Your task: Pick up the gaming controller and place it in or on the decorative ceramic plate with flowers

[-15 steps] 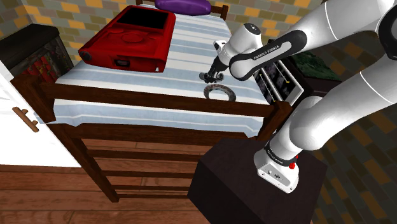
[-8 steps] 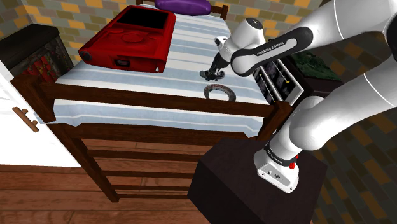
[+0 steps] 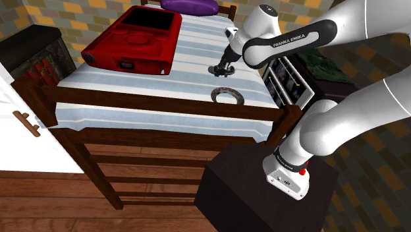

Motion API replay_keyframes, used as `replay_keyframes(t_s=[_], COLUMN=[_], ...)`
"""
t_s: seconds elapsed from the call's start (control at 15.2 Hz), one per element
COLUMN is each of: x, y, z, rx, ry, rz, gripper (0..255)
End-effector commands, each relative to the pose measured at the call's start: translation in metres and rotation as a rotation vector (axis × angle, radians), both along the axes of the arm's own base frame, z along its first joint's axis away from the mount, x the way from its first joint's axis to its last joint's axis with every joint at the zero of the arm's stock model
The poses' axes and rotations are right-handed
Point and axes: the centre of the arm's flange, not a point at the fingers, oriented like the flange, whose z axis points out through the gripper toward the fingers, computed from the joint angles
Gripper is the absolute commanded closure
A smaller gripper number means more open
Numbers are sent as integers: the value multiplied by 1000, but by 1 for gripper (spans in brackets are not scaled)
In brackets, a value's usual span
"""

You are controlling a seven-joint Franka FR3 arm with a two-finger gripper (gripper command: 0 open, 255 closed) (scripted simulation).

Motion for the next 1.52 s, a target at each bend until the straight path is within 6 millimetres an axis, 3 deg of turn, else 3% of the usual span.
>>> replay_keyframes(t_s=[0.0, 0.26, 0.92, 1.45], x=[0, 0, -116, -116], y=[1, 1, 60, 60], z=[11, 31, 48, 5], rx=[0, 0, 0, 0], ry=[0, 0, 0, 0], rz=[0, 0, 0, 0], gripper=[255, 255, 255, 255])
